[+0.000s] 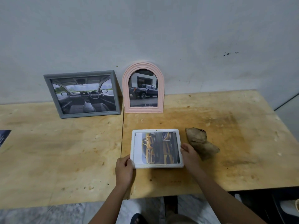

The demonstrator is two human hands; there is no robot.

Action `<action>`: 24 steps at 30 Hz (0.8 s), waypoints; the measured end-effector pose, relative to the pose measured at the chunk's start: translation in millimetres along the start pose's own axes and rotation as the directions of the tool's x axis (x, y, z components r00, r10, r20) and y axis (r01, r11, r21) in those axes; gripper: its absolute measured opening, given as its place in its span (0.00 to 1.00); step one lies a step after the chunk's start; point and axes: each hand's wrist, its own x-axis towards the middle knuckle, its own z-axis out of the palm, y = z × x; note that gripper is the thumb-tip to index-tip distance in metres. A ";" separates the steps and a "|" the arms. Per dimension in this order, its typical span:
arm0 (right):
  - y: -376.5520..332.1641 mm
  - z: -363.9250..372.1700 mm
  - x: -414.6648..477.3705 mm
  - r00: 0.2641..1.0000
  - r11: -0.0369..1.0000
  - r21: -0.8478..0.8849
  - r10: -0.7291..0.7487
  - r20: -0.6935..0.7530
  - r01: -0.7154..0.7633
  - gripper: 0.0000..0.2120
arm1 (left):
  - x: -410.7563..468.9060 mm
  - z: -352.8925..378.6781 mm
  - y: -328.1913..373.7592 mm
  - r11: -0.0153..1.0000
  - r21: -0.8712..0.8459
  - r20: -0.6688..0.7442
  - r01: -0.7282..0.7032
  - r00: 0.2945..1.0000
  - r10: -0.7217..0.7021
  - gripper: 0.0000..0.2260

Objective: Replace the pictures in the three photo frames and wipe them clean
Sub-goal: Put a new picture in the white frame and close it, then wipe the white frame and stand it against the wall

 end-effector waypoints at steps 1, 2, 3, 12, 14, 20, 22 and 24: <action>1.3 -2.5 2.0 1.000 1.000 -0.019 -0.005 0.015 0.005 0.16 | -4.5 0.8 5.5 1.000 -0.023 -0.035 0.004 0.999 -0.004 0.10; 2.5 -5.1 4.0 1.000 0.999 -0.030 -0.015 0.023 0.015 0.17 | -8.9 0.5 10.9 0.999 -0.037 -0.071 0.004 0.997 -0.007 0.11; 3.1 -9.0 6.8 0.999 0.998 -0.043 -0.035 0.017 0.036 0.17 | -11.3 1.3 14.0 0.999 -0.038 -0.098 -0.005 0.995 0.002 0.12; 14.5 -54.6 35.0 0.954 0.826 -0.549 -0.254 -0.161 0.128 0.27 | -13.5 6.4 10.4 0.998 -0.012 -0.130 -0.063 0.990 0.061 0.14; 22.8 -57.1 37.0 0.984 0.659 -0.742 -0.177 0.006 0.123 0.31 | -13.4 7.8 9.3 0.998 -0.010 -0.142 -0.067 0.988 0.065 0.14; 29.1 -58.9 40.2 0.972 0.396 -0.911 -0.235 0.022 0.116 0.25 | -12.4 9.0 7.8 0.997 -0.019 -0.150 -0.072 0.986 0.068 0.14; 31.1 -58.9 44.0 0.958 0.403 -0.907 -0.286 0.002 0.123 0.18 | -12.0 9.8 5.8 0.997 -0.019 -0.154 -0.073 0.986 0.069 0.15; 28.4 -61.7 47.2 0.943 0.497 -0.858 -0.328 -0.049 0.129 0.12 | -12.7 10.8 4.9 0.998 -0.021 -0.159 -0.065 0.985 0.061 0.15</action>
